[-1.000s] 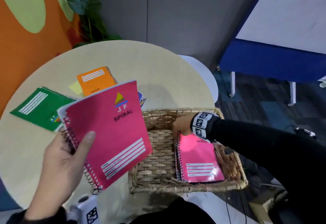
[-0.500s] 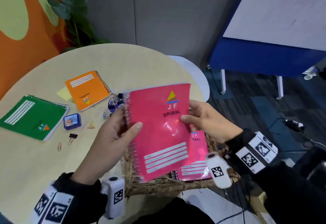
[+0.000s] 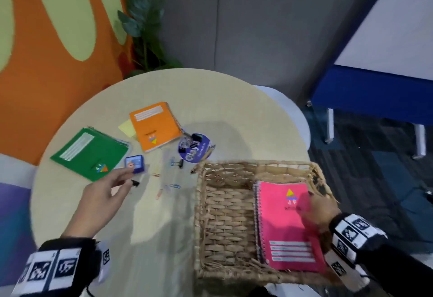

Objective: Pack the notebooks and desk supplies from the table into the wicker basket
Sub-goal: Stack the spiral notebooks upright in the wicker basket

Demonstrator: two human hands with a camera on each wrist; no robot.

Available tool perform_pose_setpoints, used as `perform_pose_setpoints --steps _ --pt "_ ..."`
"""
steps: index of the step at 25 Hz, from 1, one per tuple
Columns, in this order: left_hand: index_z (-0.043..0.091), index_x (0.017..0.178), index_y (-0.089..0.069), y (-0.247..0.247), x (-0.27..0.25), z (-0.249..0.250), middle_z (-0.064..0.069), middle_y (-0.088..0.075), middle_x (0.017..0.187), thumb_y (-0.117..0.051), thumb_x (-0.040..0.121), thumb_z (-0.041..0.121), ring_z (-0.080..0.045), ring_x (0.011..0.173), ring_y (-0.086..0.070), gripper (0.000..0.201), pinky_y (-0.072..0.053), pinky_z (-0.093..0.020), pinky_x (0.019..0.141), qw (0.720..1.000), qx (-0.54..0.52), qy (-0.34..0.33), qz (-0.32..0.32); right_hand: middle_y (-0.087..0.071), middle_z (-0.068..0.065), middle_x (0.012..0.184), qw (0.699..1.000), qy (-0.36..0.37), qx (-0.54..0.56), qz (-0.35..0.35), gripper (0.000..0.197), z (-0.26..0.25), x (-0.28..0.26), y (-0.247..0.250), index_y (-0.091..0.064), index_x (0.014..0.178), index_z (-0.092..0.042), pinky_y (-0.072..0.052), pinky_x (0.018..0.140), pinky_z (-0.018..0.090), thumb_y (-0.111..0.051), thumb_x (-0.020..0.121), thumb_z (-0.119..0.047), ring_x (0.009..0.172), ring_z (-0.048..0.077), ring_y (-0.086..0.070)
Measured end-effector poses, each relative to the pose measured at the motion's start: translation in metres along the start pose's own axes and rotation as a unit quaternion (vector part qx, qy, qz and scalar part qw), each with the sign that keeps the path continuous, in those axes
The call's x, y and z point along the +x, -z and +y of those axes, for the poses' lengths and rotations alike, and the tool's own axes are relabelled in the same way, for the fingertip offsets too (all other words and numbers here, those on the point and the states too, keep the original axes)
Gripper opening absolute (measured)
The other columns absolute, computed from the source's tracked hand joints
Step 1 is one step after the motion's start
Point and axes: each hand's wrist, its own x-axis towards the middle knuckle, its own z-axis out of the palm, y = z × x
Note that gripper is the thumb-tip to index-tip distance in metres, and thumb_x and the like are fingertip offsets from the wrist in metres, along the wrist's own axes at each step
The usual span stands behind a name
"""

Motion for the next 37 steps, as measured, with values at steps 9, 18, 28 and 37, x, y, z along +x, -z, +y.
perform_pose_setpoints --steps 9,18,28,37 --pt "0.025 0.148 -0.031 0.012 0.132 -0.075 -0.003 -0.037 0.153 -0.056 0.086 0.005 -0.025 0.143 -0.029 0.07 -0.028 -0.052 0.115 0.919 0.366 0.075 -0.128 -0.06 -0.002 0.127 0.99 0.037 -0.136 -0.026 0.116 0.001 0.024 -0.006 -0.043 0.137 -0.023 -0.034 0.098 0.026 -0.03 0.048 -0.096 0.115 0.008 -0.057" --pt "0.027 0.154 -0.007 0.012 0.209 -0.089 -0.006 0.002 0.162 -0.076 0.077 0.027 -0.033 0.15 0.006 0.103 -0.014 -0.059 0.117 0.816 0.493 0.057 -0.296 -0.071 0.005 0.069 0.969 0.178 0.111 0.128 0.032 -0.211 0.037 0.159 -0.054 0.059 -0.019 -0.051 0.069 0.035 -0.062 0.083 -0.038 0.067 0.023 -0.065" --pt "0.016 0.12 -0.05 0.047 0.224 -0.088 -0.004 -0.062 0.122 -0.061 0.08 0.004 -0.024 0.117 -0.056 0.043 -0.041 -0.037 0.101 0.823 0.511 -0.031 -0.245 -0.058 0.011 0.117 0.986 0.087 0.139 0.003 0.071 -0.357 0.197 0.119 -0.049 0.124 -0.005 -0.049 0.075 0.033 -0.079 0.07 -0.04 0.106 0.029 -0.057" --pt "0.026 0.078 -0.072 0.152 0.112 -0.048 0.01 -0.052 0.071 -0.079 0.052 -0.013 -0.013 0.06 -0.052 0.047 -0.033 -0.026 0.048 0.933 0.313 -0.176 0.02 -0.057 0.008 0.085 0.98 0.079 0.17 0.074 0.017 -0.379 0.204 0.116 -0.054 0.08 -0.011 -0.049 0.073 0.029 -0.065 0.079 -0.024 0.085 0.027 -0.062"
